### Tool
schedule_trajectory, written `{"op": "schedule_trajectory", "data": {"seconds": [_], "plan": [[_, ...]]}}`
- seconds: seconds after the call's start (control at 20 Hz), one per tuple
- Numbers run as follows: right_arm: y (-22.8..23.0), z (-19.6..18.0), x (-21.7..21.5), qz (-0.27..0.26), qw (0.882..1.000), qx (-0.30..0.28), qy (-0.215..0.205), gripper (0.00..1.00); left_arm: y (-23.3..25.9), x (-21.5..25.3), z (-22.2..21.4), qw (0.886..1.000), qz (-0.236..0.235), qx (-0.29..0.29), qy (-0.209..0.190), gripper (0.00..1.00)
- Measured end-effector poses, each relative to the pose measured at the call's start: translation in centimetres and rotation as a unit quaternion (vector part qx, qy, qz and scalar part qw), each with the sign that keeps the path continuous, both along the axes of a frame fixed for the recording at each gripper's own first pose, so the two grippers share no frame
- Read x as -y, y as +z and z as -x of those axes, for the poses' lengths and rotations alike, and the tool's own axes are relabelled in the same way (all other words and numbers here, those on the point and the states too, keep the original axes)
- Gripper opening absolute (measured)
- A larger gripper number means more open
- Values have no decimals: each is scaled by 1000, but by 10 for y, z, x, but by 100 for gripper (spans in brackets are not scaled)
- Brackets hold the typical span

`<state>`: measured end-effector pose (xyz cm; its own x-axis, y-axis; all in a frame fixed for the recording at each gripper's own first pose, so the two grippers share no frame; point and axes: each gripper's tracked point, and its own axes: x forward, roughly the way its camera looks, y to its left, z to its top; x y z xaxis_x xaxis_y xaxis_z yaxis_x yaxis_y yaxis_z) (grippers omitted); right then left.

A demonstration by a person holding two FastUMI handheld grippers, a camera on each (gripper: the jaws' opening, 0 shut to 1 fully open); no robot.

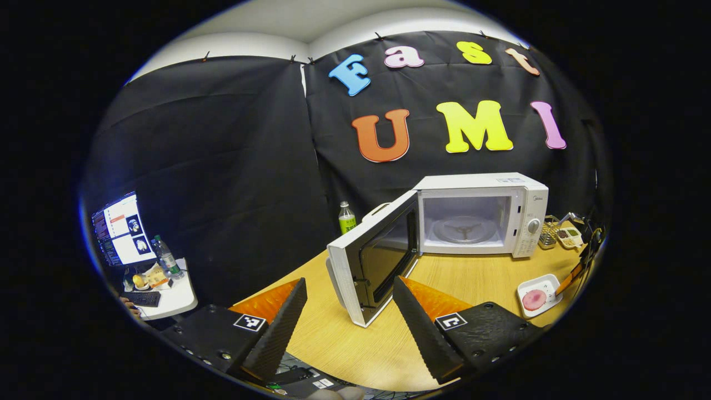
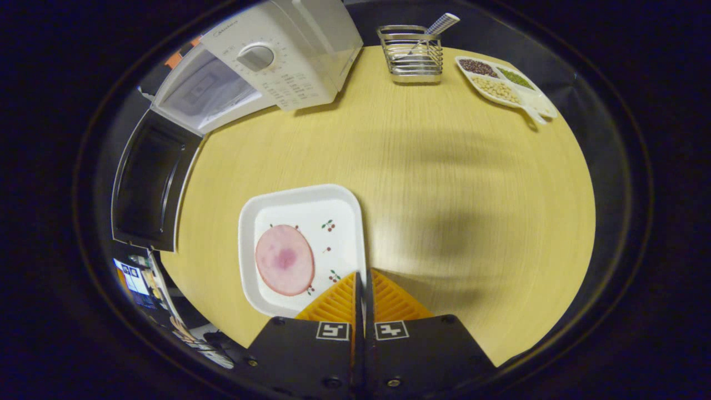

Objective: Open the microwave oven with the left hand, put the food in, and close the microwave oven.

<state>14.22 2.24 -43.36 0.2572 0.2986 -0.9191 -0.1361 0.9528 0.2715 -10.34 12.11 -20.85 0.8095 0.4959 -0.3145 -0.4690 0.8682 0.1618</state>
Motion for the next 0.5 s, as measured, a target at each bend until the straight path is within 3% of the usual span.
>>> {"op": "schedule_trajectory", "data": {"seconds": [0.3, 0.5], "plan": [[9, 11, -22, -109, 994, 3, -28, 3, 26, 11, 28, 999, -21, -11, 24, 95], [28, 7, -45, -184, 980, 25, -71, 4, 37, 21, 20, 1000, -27, -12, -3, 95]]}}
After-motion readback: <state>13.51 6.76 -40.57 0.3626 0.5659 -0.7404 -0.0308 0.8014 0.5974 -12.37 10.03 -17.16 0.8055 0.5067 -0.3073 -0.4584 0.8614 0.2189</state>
